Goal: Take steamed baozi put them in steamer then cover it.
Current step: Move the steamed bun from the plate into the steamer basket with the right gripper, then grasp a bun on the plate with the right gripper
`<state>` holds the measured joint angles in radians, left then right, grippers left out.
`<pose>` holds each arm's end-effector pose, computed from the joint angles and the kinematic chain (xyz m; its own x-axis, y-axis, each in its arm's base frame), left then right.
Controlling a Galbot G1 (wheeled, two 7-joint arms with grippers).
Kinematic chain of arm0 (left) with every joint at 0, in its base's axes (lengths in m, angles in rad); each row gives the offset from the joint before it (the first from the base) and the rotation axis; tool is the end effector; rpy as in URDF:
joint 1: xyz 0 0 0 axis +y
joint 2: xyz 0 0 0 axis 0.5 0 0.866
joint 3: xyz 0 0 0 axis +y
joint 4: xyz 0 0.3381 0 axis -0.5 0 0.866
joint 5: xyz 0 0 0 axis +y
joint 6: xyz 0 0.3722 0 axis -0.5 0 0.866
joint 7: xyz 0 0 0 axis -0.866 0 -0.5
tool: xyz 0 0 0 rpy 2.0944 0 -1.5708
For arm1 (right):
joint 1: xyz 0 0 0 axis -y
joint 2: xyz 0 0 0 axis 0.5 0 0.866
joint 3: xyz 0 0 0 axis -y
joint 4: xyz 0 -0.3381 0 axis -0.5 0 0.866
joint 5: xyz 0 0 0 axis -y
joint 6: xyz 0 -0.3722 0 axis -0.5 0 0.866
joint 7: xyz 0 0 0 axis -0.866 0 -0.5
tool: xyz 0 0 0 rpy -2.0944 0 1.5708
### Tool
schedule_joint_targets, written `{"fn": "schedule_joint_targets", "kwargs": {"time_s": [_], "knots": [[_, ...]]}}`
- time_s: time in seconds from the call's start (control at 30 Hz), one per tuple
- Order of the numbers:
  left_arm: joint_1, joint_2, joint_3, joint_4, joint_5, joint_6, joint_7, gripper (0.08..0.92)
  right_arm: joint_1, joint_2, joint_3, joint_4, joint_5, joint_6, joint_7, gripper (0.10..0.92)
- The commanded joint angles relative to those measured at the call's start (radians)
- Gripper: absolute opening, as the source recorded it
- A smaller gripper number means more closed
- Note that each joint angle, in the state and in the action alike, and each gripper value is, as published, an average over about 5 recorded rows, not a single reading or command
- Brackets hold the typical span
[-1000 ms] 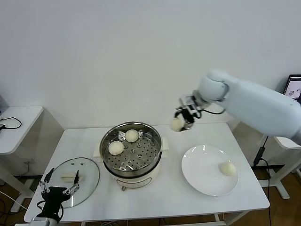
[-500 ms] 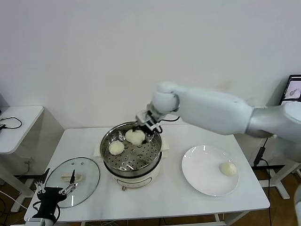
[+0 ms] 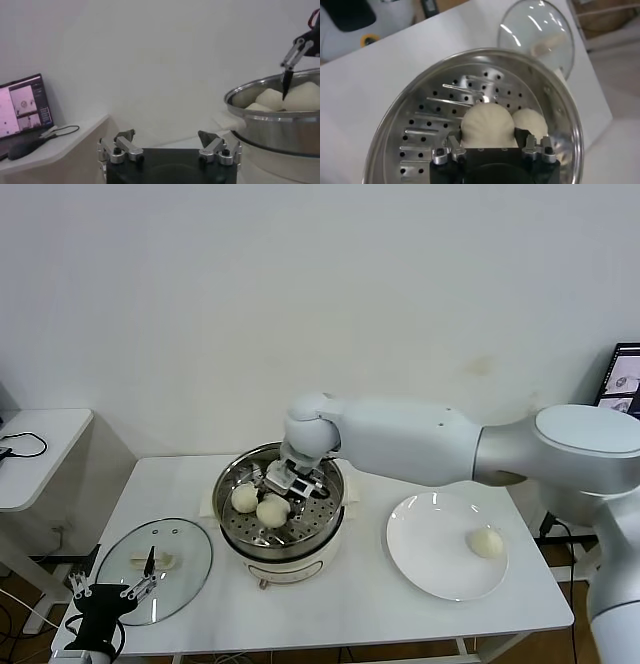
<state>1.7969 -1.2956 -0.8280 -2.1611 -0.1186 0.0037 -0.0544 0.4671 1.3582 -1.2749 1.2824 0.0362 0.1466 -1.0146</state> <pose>0.1472 0.1248 -0.2748 -0.9862 -0.1413 0.0865 -0.1110 0.9511 0.2882 0.5020 0.2461 -0.1091 -0.0596 -0.3098 0.9489 -0.3504 -0.8836 -0.3105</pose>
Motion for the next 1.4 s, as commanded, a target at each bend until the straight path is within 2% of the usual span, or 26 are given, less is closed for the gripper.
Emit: {"fn": "schedule_joint_targets", "kwargs": {"time_s": [0.03, 0.6, 0.83, 1.13, 1.4], "knots": [[-0.001, 0.002, 0.0, 0.005, -0.001, -0.001, 0.0, 0.823, -0.009, 0.027, -0.018, -0.014, -0.042, 0.076, -0.019, 0.653], [-0.009, 0.003, 0.0, 0.015, -0.001, -0.002, 0.0, 0.823, -0.016, 0.031, -0.013, -0.004, -0.012, 0.07, -0.006, 0.663], [-0.011, 0.005, 0.0, 0.015, -0.001, -0.002, 0.001, 0.823, 0.015, -0.001, -0.007, 0.021, 0.002, 0.067, 0.006, 0.798], [-0.015, 0.012, -0.001, 0.016, -0.001, -0.002, 0.001, 0.823, 0.096, -0.117, 0.048, 0.077, 0.015, 0.021, -0.015, 0.823], [-0.016, 0.023, -0.002, 0.009, 0.001, 0.001, 0.002, 0.823, 0.158, -0.31, 0.101, 0.131, 0.033, -0.167, -0.087, 0.823]]}}
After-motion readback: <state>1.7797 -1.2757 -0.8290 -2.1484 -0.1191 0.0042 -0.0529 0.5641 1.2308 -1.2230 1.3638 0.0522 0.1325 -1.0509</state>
